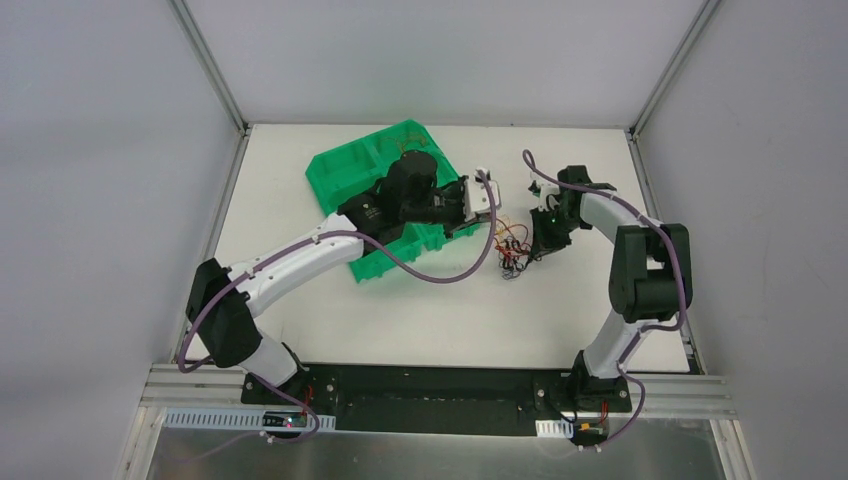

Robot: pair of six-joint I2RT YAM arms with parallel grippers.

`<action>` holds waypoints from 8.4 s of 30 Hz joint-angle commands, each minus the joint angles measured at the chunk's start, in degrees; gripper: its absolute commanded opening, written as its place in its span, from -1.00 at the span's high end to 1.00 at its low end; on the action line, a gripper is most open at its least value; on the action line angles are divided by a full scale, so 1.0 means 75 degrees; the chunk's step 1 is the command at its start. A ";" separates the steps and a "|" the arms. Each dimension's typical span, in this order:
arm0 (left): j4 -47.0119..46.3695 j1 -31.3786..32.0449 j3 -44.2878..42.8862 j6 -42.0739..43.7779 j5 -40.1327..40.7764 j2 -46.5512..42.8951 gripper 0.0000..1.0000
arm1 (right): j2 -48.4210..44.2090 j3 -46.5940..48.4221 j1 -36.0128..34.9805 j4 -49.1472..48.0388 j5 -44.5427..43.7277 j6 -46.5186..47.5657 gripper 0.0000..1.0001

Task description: Untangle the cables

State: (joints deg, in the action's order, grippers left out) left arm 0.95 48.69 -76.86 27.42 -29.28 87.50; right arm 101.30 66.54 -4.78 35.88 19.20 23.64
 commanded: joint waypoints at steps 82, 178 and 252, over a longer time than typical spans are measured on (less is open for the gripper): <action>-0.0609 -0.0049 -0.2419 -0.4627 0.0735 0.1423 1.00 | -0.6983 -0.2793 0.1038 -0.4223 0.3307 -0.2013 -0.99; 0.2321 -0.6523 -0.4453 -0.6298 0.1889 0.1385 1.00 | -0.4494 -0.0955 0.0345 -0.0567 0.2229 0.1324 -0.86; 0.3927 -0.6606 -0.4667 -0.4342 0.0245 0.5344 1.00 | -0.4492 -0.0533 -0.0093 0.0414 0.1413 0.1157 -0.89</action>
State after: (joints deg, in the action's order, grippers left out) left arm 24.77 -0.58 -106.50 -3.68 -30.44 124.57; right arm 68.01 61.67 -5.15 37.63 29.89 33.01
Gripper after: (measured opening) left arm 0.022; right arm 0.944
